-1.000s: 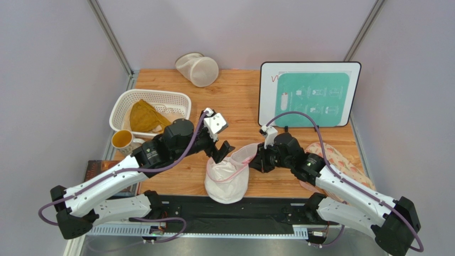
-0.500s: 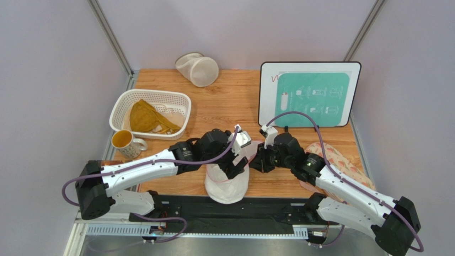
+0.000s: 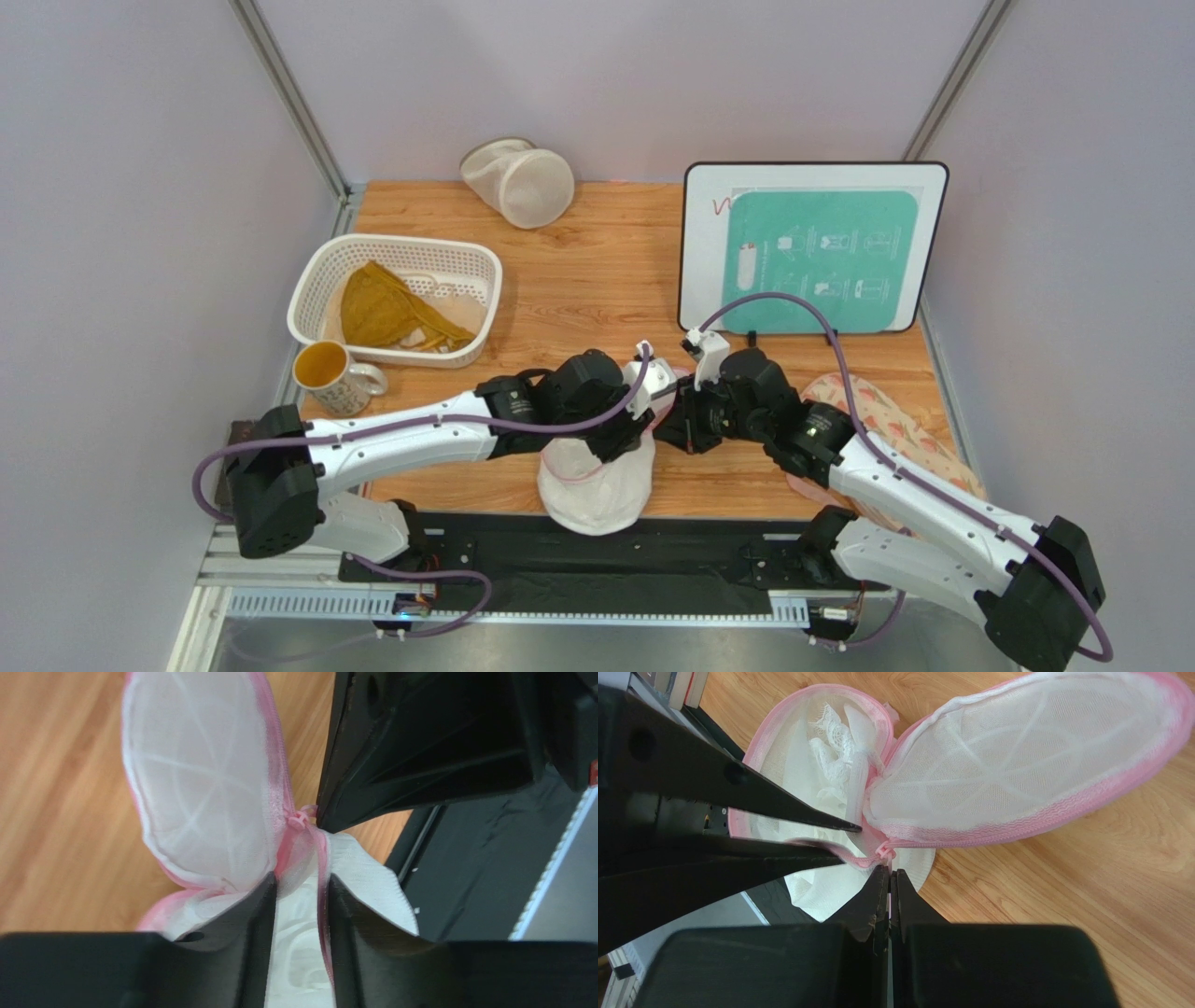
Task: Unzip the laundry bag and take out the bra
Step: Unzip the laundry bag at the center of the board.
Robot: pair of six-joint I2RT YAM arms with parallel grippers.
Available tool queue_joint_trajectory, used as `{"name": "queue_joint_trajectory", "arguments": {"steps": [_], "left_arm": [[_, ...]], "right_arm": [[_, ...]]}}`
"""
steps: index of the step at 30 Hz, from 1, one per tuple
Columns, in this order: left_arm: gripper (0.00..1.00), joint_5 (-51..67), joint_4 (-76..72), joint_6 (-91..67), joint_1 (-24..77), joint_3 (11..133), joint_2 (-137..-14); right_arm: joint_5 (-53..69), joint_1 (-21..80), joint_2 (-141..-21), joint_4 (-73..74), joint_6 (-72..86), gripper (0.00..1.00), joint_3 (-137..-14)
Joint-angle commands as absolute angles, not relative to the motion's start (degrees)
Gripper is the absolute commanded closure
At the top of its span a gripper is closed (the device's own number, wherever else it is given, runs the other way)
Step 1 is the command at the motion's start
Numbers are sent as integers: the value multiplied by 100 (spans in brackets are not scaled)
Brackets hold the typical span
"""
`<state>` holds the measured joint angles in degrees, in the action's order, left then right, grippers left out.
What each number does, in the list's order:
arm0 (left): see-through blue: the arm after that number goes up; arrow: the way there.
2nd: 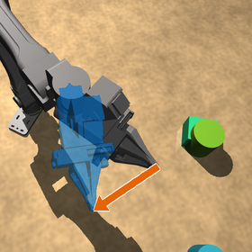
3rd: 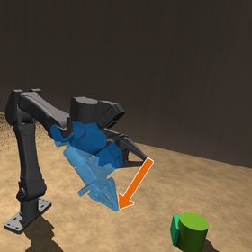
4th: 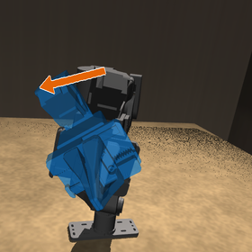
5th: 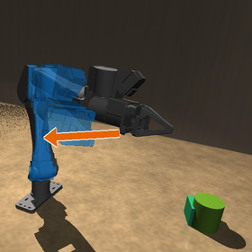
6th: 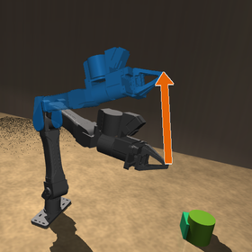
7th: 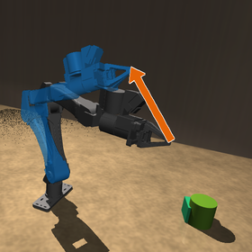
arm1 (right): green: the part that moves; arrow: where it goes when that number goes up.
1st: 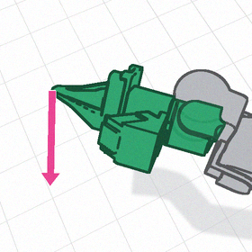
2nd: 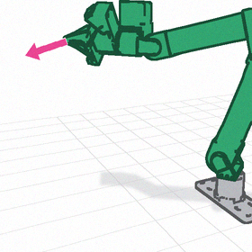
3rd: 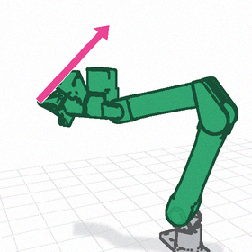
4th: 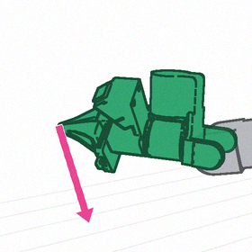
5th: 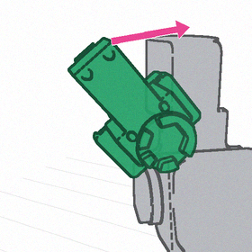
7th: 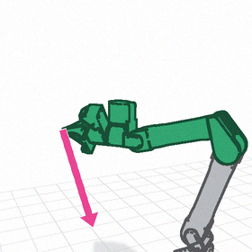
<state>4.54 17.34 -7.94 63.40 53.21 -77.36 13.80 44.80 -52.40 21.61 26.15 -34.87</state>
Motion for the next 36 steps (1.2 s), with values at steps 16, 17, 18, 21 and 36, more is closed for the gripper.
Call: {"name": "queue_joint_trajectory", "arguments": {"steps": [16, 17, 18, 21, 36], "left_arm": [[100, 404, 2250, -536, 6442, 5327, -6961], [100, 404, 2241, -510, 6451, 5265, -6900], [100, 404, 2241, -492, 6477, 5230, -6786], [100, 325, 2241, -404, 6486, 5107, -6540], [100, -553, 2557, -255, 6495, 4940, -5397]], "right_arm": [[1327, 4465, -5300, 1943, 2619, 100, -3445], [1362, 4456, -5317, 1908, 2628, 100, -3437], [1380, 4456, -5352, 1864, 2637, 100, -3410], [1415, 4456, -5449, 1749, 2654, 100, -3375], [1415, 4456, -5897, 1319, 2751, 100, -3234]]}}
